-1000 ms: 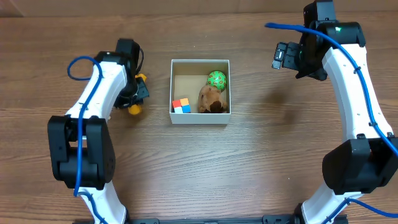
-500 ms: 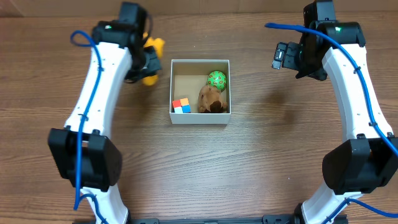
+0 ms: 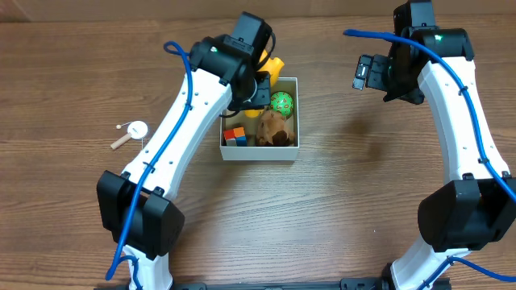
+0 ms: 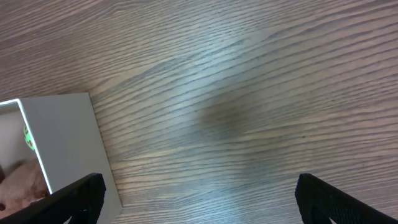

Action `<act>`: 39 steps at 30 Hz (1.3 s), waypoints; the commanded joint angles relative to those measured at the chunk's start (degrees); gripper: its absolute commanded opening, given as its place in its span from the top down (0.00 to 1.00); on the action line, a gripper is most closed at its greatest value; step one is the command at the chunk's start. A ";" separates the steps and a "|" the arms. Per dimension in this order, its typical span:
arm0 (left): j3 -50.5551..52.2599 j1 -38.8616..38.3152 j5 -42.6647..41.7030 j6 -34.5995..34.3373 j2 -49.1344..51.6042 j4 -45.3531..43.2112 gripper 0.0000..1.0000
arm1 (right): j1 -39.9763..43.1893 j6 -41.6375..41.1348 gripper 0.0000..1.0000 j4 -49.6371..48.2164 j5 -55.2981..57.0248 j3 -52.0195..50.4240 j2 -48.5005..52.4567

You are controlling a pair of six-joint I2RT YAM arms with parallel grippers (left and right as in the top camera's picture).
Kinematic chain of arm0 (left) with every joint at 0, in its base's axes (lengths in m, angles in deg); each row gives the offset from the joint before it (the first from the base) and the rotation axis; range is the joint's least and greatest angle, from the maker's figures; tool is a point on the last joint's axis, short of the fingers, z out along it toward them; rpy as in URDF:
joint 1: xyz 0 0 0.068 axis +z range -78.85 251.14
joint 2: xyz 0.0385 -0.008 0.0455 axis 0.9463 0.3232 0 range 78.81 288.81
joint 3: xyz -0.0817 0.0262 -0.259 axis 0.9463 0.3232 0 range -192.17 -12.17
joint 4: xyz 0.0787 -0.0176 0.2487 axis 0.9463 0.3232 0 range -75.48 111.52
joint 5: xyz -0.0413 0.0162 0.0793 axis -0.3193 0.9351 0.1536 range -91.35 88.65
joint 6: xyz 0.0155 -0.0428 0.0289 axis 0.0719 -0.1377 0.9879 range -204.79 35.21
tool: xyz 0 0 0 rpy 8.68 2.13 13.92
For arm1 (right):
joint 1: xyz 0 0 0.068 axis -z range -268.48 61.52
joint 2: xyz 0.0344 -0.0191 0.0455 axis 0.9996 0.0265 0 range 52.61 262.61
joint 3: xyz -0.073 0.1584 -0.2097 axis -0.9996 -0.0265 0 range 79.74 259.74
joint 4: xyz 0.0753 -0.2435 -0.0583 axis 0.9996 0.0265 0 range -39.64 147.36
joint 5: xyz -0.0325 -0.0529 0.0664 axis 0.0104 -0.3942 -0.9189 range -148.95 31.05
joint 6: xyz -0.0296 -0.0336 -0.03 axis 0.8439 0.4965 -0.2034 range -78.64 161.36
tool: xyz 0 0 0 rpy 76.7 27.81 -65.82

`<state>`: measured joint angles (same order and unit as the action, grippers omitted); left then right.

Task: Pack container
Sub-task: 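Carry the yellow dog right into the white box and lower it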

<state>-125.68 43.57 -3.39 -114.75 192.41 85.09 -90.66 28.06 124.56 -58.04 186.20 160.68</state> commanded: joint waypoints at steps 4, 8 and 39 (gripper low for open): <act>4.83 -0.22 2.03 -6.60 0.13 -0.81 0.77 | 0.33 -0.24 0.00 -0.17 0.48 0.81 -1.36; 8.04 -0.22 2.25 -7.80 0.13 -1.53 0.76 | 0.33 -0.24 0.00 -0.17 0.48 0.81 -1.33; 3.87 -0.02 3.82 -0.31 0.04 -2.38 0.07 | 0.33 -0.24 0.00 -0.17 0.48 0.81 -1.33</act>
<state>-120.61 43.42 -0.05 -117.77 192.41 82.27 -90.66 28.06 124.53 -58.06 186.20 160.68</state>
